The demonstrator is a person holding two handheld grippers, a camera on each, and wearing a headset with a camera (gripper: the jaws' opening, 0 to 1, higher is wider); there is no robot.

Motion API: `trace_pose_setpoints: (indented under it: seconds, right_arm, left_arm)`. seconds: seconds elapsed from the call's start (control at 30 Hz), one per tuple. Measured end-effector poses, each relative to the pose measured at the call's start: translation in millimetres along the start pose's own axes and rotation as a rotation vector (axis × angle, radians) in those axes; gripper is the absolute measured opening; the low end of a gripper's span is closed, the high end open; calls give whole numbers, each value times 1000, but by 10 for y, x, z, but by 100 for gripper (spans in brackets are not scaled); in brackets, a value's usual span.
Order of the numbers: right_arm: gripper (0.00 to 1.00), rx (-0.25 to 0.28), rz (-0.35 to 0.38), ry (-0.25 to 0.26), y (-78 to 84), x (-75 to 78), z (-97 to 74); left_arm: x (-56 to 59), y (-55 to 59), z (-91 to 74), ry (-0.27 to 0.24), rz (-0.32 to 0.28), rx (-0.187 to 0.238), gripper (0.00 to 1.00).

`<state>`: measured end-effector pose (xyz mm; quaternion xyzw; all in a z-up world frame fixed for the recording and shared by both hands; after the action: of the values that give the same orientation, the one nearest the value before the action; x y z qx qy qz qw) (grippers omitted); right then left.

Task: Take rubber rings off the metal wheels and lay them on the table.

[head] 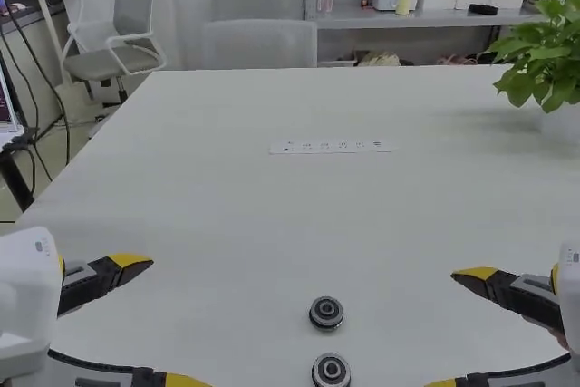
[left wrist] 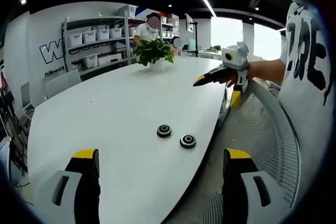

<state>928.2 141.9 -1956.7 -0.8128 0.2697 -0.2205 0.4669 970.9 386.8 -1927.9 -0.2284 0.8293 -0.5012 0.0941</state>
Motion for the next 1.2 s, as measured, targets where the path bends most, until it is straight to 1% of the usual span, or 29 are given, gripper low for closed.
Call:
trace_pose_setpoints:
  seconds: [0.27,0.5,0.67,0.83,1.0,1.1,1.2]
  right_arm:
    - [98,5,-1,-7,-15,-6,3]
    - [99,8,1,-15,-21,-12,15]
    - [99,-3,-9,-23,5,-19,32]
    - [99,3,-1,-41,18,-36,36]
    - [99,8,-5,-40,17,-15,38]
    - [99,15,-14,-42,-1,-7,38]
    - [99,22,-19,-47,-11,6,44]
  left_arm:
    - [6,-3,5,8,2,-3,97]
    - [12,-40,44,16,10,0,97]
    - [26,3,104,29,18,-29,96]
    - [58,-3,156,46,29,-37,96]
    - [96,-9,220,63,43,-47,96]
    - [125,-15,248,76,71,-60,95]
    - [120,-32,258,77,88,-65,95]
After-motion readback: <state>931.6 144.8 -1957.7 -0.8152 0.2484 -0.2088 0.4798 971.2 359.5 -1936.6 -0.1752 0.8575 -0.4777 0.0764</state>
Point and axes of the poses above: the centre of the closed fingertips' face, and the gripper's own axes: z roughly forward along the fingers, x roughly to its right, y roughly out of its underside, the point moved 3 cm from there along -z, roughly backward along the fingers, and after that the axes turned 8 degrees about -z, right-handed, at the moved point
